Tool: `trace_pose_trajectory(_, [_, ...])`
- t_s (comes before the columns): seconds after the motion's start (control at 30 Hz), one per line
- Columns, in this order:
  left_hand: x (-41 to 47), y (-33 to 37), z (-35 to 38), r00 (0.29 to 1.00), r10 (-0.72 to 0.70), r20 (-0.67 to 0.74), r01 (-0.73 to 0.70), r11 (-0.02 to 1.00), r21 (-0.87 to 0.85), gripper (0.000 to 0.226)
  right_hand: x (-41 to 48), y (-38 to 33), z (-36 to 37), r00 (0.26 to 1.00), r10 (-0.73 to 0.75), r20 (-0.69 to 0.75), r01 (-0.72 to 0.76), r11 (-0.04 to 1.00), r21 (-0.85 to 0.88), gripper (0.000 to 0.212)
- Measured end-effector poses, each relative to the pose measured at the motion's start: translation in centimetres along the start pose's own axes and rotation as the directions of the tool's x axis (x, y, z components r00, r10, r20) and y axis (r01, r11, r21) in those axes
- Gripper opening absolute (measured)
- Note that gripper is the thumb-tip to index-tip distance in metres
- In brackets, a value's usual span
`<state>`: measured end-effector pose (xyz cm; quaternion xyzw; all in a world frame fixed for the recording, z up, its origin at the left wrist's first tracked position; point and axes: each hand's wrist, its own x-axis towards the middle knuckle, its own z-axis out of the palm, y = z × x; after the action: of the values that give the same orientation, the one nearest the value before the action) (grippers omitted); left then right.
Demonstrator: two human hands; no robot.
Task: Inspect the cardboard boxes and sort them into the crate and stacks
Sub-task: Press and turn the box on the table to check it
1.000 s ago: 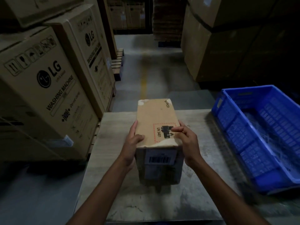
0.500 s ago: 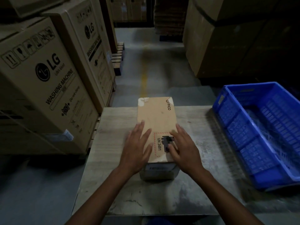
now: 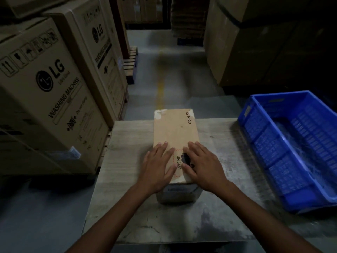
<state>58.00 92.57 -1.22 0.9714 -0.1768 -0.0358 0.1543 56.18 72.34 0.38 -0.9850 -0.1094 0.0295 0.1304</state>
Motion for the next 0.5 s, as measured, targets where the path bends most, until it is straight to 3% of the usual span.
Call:
trace_pose_trajectory(0.07, [1.4,0.3,-1.3,0.998,0.015,-0.058,-0.013,0.999,0.042,0.063,1.4,0.2,-1.3,1.0,0.007,0.005,-0.007,1.0,-0.021,0.062])
trace_pose_trajectory(0.13, [3.1,0.3,-2.2,0.996,0.019,-0.092,-0.017,0.999,0.028,0.059,3.1,0.1,-1.8,0.999,0.041,0.008,-0.041,0.999,-0.014,0.067])
trace_pose_trajectory(0.3, [5.0,-0.5,-1.5,0.996,-0.055,0.066,0.052,0.998,0.04,0.063,5.0,0.4,-0.5,0.996,0.046,0.07,-0.042,0.997,-0.061,0.068])
trace_pose_trajectory(0.5, [5.1,-0.9,-1.1,0.998,-0.045,0.051,0.043,0.998,0.038,0.062,4.7,0.6,-0.5,0.997,0.055,0.055,-0.053,0.998,-0.035,0.065])
